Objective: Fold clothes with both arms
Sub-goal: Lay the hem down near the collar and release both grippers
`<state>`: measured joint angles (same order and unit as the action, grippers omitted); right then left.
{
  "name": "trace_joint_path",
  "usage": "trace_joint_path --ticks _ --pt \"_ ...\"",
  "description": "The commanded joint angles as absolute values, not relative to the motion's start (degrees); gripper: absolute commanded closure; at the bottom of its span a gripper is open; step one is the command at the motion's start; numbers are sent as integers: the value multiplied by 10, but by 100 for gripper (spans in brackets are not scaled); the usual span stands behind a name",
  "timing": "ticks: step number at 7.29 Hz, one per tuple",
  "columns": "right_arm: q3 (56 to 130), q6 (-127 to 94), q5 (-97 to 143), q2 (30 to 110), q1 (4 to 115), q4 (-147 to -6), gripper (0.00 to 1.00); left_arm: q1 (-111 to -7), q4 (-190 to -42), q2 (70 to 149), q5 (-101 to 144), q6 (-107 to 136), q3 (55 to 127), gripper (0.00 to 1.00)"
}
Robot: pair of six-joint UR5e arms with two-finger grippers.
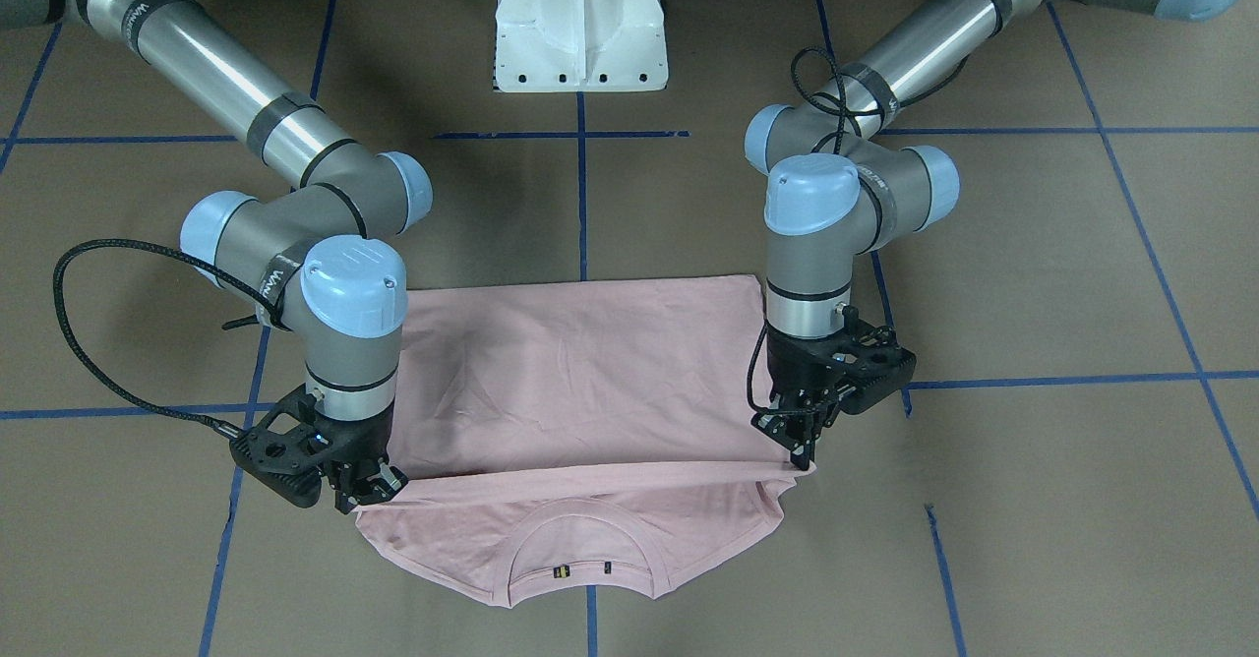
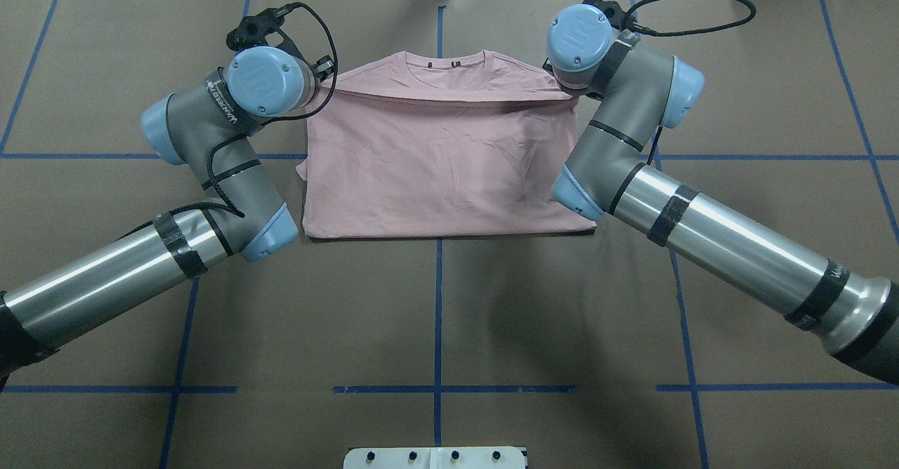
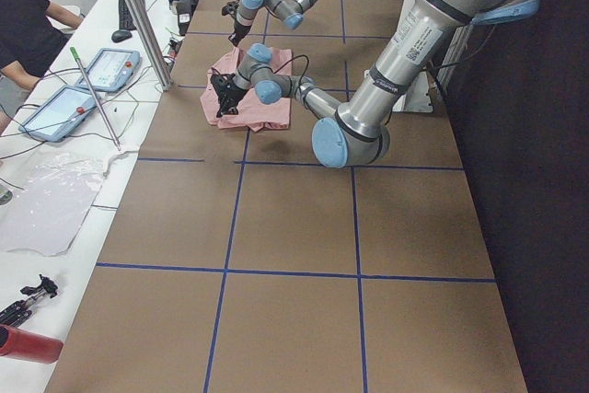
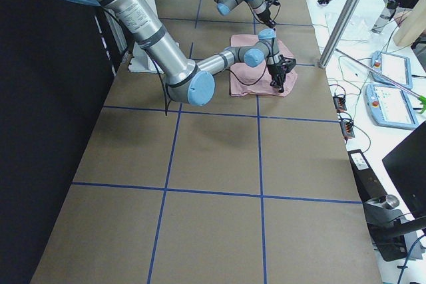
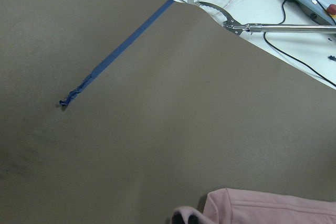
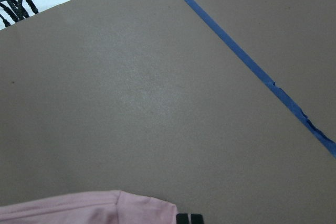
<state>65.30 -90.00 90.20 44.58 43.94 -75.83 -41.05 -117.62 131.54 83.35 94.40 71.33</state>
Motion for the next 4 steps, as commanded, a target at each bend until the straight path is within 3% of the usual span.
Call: trace_joint_path --ticks 1,2,4 --pt "643 -900 898 445 439 -757 100 -410 -1227 1323 833 943 669 100" --pt "642 -900 898 445 439 -757 100 -410 -1228 1324 833 942 665 90" --pt "642 -900 899 446 439 -731 36 -411 -1247 1325 834 944 667 68"
